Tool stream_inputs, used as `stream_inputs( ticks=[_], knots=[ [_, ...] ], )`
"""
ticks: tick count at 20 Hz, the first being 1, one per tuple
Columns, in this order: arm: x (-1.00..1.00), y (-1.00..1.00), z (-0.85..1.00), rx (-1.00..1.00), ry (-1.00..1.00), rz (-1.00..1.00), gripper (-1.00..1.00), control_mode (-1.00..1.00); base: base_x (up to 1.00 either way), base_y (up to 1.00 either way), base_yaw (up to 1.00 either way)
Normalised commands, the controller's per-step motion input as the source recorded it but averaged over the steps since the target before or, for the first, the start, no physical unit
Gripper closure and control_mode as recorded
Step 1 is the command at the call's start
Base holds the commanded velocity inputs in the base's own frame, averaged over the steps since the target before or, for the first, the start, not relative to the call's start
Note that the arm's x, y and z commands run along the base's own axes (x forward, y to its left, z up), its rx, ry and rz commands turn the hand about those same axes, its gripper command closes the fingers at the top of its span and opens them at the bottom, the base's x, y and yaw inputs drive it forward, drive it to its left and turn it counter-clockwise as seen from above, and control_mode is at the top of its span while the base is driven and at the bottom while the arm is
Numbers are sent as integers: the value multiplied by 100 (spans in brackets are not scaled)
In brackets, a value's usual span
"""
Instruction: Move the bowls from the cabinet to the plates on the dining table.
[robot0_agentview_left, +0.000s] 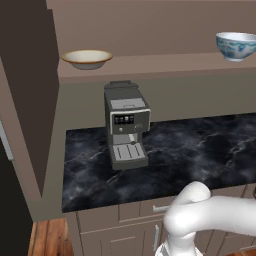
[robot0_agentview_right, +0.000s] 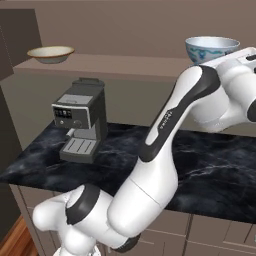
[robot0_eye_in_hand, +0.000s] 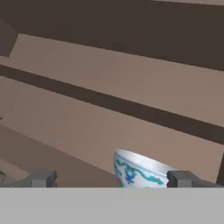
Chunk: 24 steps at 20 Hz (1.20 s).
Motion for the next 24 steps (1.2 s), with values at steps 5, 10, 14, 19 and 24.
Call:
stream_inputs(
  ticks=[5, 10, 14, 19, 24],
  knots=[
    [-10, 47, 0, -9, -15, 6, -100, -100, 0, 0, 0],
    [-2, 47, 4, -6, -11, 8, -100, -100, 0, 0, 0],
    [0, 54, -2, 2, 3, 3, -100, -100, 0, 0, 0],
    [-10, 34, 0, 18, 4, -2, -100, -100, 0, 0, 0],
    [-12, 31, 0, 19, 5, -2, -100, -100, 0, 0, 0]
  ],
)
